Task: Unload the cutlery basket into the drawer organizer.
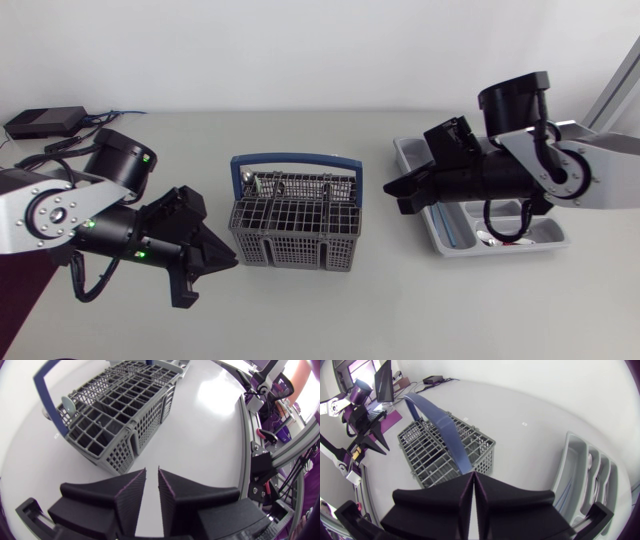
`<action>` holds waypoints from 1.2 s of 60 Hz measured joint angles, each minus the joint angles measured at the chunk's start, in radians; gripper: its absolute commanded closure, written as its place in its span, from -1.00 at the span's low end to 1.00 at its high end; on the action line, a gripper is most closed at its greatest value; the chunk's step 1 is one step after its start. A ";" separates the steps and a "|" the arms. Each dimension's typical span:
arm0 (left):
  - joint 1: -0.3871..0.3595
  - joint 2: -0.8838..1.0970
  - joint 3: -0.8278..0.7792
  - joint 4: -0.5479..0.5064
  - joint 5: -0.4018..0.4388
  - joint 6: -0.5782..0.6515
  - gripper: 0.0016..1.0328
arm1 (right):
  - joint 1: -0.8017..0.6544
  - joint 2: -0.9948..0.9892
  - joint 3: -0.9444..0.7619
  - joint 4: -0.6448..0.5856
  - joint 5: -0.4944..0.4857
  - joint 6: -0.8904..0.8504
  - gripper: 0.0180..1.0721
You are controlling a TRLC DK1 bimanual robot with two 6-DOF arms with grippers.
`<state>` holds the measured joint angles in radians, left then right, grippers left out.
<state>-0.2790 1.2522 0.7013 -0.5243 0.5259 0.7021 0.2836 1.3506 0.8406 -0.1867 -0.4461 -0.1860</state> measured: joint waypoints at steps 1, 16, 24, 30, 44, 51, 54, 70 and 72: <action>-0.004 0.010 0.000 0.000 0.000 0.003 0.64 | -0.001 0.014 0.005 0.008 -0.003 0.002 0.83; -0.032 0.143 0.000 0.064 -0.004 0.006 0.64 | -0.004 0.200 0.134 0.084 -0.086 0.079 0.83; -0.016 0.179 0.001 0.108 -0.007 0.005 0.64 | -0.002 0.265 0.195 0.087 -0.143 0.114 0.83; 0.018 0.201 0.012 0.124 -0.007 0.005 0.64 | 0.005 0.282 0.212 0.081 -0.193 0.134 0.83; 0.080 0.246 0.058 0.184 0.000 -0.008 0.64 | 0.025 0.244 0.203 0.045 -0.245 0.138 0.83; 0.095 0.286 0.092 0.210 0.000 -0.022 0.64 | 0.054 0.187 0.171 0.026 -0.247 0.138 0.83; 0.101 0.305 0.109 0.214 0.001 -0.025 0.64 | 0.071 0.164 0.152 0.016 -0.247 0.138 0.83; 0.134 0.378 0.184 0.231 0.012 -0.029 0.64 | 0.146 0.033 0.051 -0.021 -0.215 0.161 0.83; 0.140 0.378 0.185 0.232 0.015 -0.029 0.64 | 0.135 0.017 0.049 -0.025 -0.211 0.161 0.83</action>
<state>-0.1387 1.6306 0.8860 -0.2924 0.5411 0.6731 0.4191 1.3678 0.8894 -0.2119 -0.6575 -0.0254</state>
